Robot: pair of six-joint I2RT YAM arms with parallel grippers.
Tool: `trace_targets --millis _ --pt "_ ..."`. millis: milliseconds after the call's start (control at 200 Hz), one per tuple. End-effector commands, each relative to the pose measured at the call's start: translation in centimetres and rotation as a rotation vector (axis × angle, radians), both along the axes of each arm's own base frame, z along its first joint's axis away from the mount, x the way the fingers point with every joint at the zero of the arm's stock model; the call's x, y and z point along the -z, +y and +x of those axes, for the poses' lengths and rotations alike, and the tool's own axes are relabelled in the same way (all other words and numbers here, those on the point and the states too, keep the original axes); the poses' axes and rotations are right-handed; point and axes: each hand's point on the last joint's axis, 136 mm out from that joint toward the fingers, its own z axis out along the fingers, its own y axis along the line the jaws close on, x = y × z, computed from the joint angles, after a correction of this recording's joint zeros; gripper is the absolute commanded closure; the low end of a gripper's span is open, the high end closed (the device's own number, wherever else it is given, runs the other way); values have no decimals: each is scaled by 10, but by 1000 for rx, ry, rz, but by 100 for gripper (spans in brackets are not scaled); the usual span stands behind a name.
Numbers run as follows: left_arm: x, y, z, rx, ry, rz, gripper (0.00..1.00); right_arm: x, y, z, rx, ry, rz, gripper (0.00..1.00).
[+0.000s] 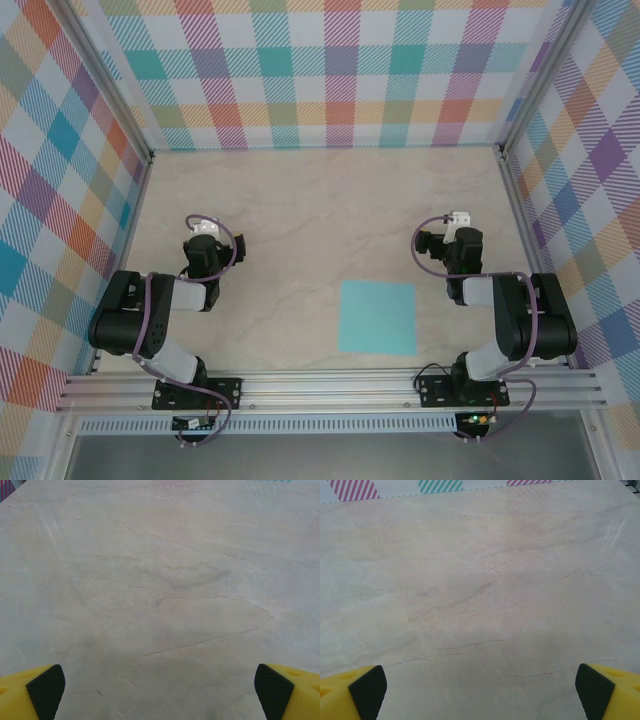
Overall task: Fold a paper plane with a square sheet of paper (fold left side to right side)
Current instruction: Move the square sheet of paper to the center of the table.
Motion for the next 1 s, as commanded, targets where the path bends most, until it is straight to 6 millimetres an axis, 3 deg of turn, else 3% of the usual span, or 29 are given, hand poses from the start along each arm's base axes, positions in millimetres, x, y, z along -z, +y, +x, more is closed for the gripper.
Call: trace_targets --millis 0,755,830,945,995 --pt "-10 1 6 -1 -34 -14 0 -10 2 4 -20 -45 -1 0" --pt "-13 -1 6 10 -37 -14 0 -9 2 4 -20 -45 1 0" --pt "-27 -13 3 68 -33 4 0 -14 -4 5 21 -41 3 0" --pt "-72 -41 -10 152 -51 83 0 -30 -10 -2 56 5 -2 0" --pt "-92 -53 -18 187 -68 101 0 -45 -11 -7 62 -6 0 0"
